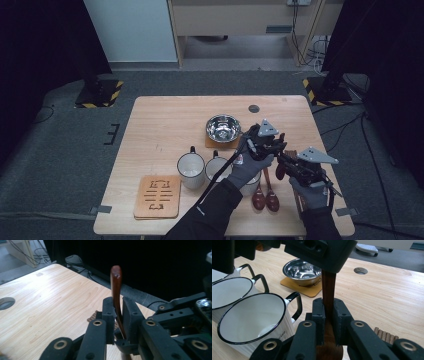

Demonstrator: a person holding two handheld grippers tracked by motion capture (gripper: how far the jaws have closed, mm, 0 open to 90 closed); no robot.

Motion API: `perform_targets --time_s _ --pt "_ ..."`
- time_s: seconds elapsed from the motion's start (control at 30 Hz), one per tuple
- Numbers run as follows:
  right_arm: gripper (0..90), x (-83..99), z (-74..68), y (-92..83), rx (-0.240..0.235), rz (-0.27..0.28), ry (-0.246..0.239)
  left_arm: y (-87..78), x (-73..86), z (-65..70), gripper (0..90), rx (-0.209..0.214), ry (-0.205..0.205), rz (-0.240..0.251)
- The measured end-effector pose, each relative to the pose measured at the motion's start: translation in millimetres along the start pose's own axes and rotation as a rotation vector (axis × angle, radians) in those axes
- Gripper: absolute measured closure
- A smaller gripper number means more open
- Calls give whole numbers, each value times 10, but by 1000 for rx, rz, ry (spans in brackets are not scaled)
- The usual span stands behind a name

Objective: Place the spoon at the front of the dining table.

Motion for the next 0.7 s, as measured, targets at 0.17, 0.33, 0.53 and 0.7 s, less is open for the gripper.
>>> perform_targets --time_s 0.17,0.33,0.53,0.7 --pt "810 10 3 12 1 0 -2 13 -8 60 837 18 13 -8" --pt "788 -4 13 -6 -8 14 6 10 -33 59 840 10 26 -9" --pt "665 -59 51 -66 -28 67 38 -17 -57 -62 840 -24 28 -9" --pt "557 -60 148 -92 -6 88 56 -45 -94 -160 840 -40 21 -1"
Point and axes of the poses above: each handheld gripper's, and its own axes: y roughly forward along the jaws, x roughly out of its underside, z roughly to its right, the point moved 8 cm from there along y, roughly forward along the jaws, and after that the axes turned 2 degrees about z, right-handed, at the moved point
